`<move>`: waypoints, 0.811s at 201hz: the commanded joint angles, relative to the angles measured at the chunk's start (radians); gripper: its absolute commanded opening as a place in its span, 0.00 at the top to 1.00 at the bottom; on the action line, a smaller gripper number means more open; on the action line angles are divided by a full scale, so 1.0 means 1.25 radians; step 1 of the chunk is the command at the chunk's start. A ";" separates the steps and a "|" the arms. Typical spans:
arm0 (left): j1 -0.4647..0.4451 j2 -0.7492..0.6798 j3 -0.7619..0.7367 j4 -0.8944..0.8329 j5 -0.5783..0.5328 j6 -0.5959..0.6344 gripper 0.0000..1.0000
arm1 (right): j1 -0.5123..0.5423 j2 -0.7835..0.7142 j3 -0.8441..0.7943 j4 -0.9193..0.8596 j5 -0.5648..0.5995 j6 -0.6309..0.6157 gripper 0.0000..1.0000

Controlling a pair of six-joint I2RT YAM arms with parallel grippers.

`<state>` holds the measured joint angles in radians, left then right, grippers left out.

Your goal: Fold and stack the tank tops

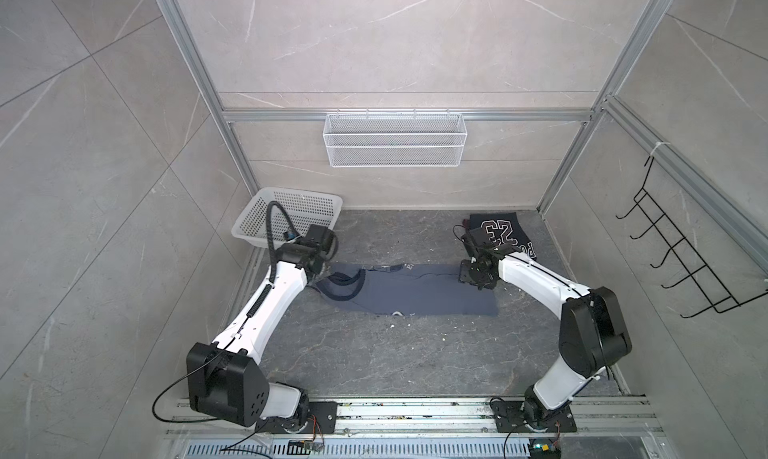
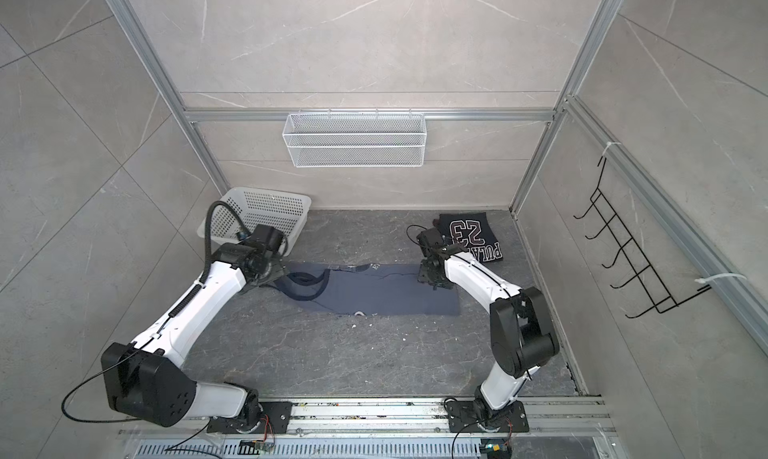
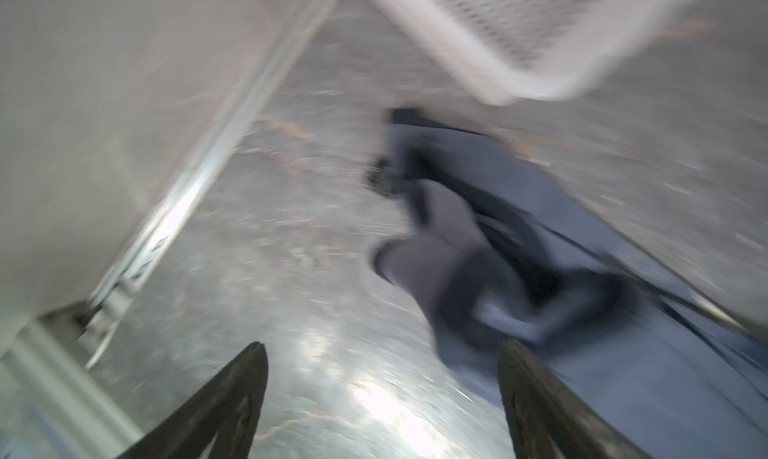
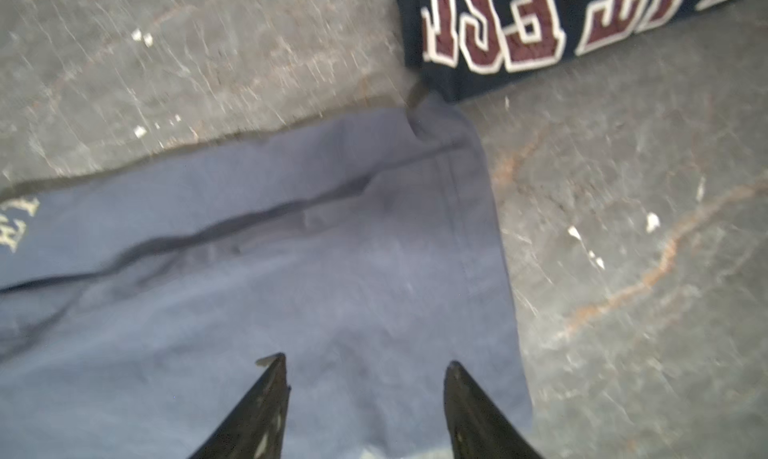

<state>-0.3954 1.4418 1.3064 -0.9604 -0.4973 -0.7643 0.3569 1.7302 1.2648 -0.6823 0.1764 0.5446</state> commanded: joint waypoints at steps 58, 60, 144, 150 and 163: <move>0.008 0.064 -0.121 0.104 0.014 -0.056 0.18 | -0.022 0.028 -0.010 -0.008 -0.038 -0.006 0.38; 0.007 0.062 -0.119 0.104 0.016 -0.051 0.18 | -0.022 0.027 -0.013 -0.006 -0.039 -0.006 0.38; 0.012 0.328 0.083 0.022 -0.016 0.119 0.26 | -0.022 0.004 -0.065 0.020 -0.034 0.001 0.39; 0.013 0.340 0.092 0.018 -0.023 0.121 0.26 | -0.022 0.003 -0.067 0.019 -0.035 0.001 0.39; 0.018 0.371 0.114 0.008 -0.047 0.123 0.28 | -0.022 -0.001 -0.070 0.021 -0.035 0.001 0.39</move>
<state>-0.3813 1.8576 1.3911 -0.8734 -0.4843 -0.6548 0.3271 1.7687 1.1923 -0.6567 0.1188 0.5453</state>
